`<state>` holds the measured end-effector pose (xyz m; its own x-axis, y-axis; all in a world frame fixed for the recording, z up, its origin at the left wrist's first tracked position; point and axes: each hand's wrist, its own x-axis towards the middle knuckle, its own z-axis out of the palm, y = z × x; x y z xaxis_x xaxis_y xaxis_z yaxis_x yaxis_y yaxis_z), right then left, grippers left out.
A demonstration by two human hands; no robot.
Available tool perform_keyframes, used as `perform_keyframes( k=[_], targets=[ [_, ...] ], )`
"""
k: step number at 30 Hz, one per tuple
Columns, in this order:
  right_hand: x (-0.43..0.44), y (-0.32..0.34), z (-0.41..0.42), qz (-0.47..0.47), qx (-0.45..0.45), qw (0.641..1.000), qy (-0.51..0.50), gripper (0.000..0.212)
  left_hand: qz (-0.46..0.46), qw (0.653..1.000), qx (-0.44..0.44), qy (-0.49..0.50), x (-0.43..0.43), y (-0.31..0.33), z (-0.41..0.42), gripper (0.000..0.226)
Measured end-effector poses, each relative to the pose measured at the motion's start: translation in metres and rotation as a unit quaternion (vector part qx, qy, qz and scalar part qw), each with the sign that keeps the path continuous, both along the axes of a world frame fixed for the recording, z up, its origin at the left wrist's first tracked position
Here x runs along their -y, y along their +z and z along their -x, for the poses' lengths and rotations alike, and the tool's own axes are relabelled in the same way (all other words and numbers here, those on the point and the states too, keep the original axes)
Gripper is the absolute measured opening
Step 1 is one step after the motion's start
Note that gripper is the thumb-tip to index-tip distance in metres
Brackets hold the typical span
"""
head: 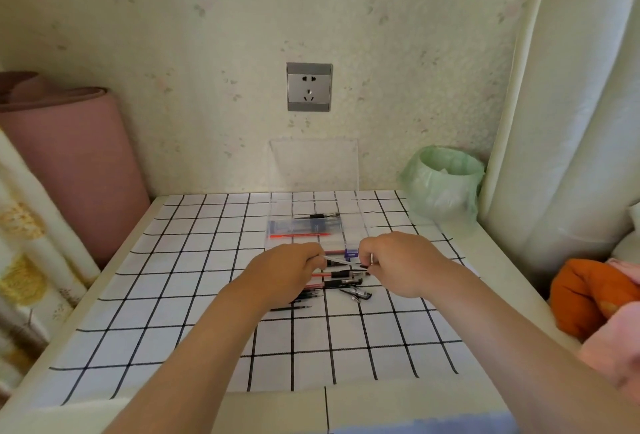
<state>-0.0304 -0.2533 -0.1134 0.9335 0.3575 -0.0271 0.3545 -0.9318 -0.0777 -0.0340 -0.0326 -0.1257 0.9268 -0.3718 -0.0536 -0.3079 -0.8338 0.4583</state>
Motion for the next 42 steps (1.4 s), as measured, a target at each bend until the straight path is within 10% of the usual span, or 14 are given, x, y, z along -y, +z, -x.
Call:
perform_keyframes(
  k=[21,42],
  targets=[
    [-0.027,0.001,0.010,-0.193,0.020,0.980,0.029,0.023,-0.030,0.999,0.020,-0.017,0.007,-0.012,-0.001,0.022],
    [-0.023,-0.011,0.011,-0.032,-0.103,0.994,0.016,0.014,0.014,0.998,-0.039,-0.041,0.002,-0.008,-0.001,0.017]
  ],
)
